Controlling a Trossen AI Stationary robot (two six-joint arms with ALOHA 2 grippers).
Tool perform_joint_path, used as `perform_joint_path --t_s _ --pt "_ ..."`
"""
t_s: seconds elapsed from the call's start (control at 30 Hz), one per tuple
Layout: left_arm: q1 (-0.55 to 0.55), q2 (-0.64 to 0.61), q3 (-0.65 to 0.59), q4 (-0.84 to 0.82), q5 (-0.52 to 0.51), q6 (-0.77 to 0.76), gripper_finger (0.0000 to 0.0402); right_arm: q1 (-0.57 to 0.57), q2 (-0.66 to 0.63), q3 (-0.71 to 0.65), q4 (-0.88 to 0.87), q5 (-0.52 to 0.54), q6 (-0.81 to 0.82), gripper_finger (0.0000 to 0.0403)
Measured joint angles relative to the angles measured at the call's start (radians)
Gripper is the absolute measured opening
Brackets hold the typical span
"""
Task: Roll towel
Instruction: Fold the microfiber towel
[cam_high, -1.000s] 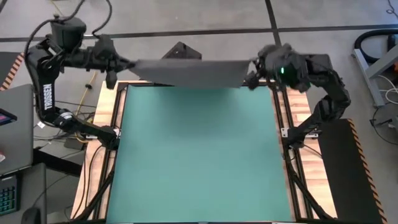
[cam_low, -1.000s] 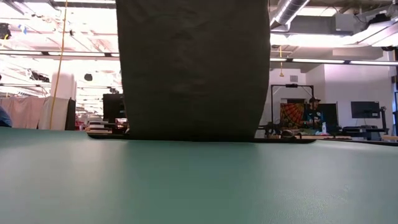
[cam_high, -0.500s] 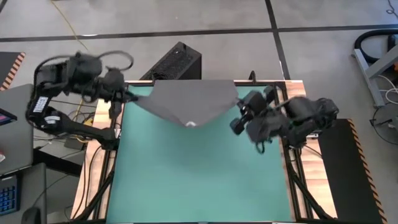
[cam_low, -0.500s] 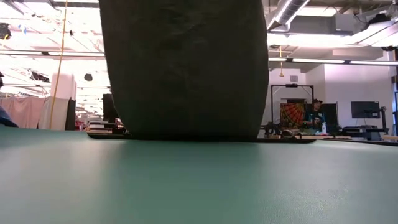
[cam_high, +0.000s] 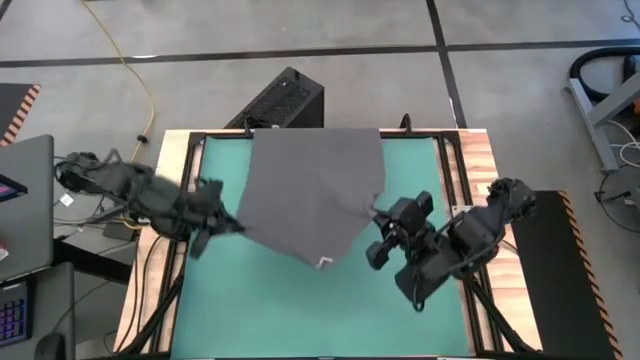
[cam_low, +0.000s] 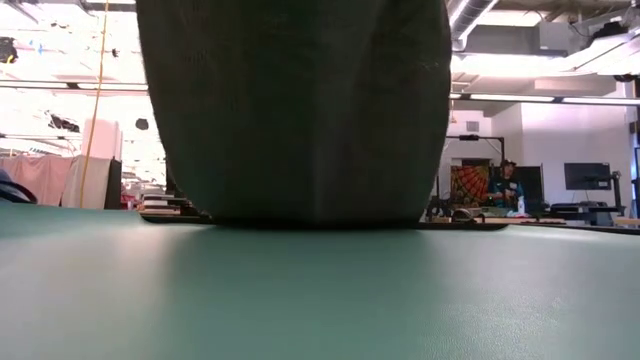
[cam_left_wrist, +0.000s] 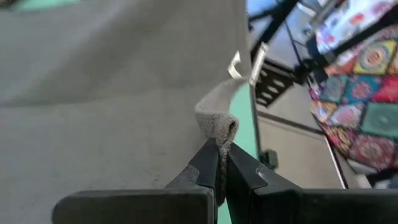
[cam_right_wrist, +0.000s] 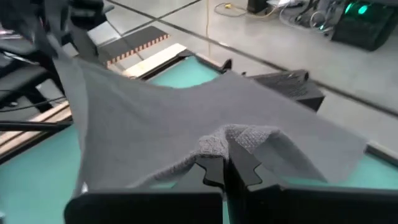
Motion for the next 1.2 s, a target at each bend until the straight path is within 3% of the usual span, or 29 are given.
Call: perform_joint_path --t_s 0.3,0.57,0.7,0.83,1.07,1.2 --pt "-0.41 0.106 -0.021 0.03 -0.301 -0.252 0.0 0.097 0.131 -0.001 0.0 -0.11 0.262 0.0012" --pt "-0.593 0.181 -0.021 0.023 -0.478 -0.486 0.0 0.163 0.209 -0.001 0.0 -0.179 0.488 0.0012" --pt "-0.631 0.178 -0.021 0.022 -0.59 -0.517 0.0 0.165 0.213 -0.001 0.001 -0.181 0.506 0.0012" --pt "-0.626 0.162 -0.021 -0.019 -0.665 -0.472 0.0 0.114 0.205 -0.001 0.0 -0.135 0.422 0.0012" --pt "-0.581 0.127 -0.021 -0.188 -0.686 -0.551 0.0 -0.031 0.187 0.001 0.0 -0.15 0.221 0.0012" --pt "-0.551 0.119 -0.021 -0.348 -0.75 -0.632 0.0 -0.123 0.187 0.001 0.0 -0.187 0.119 0.0012"
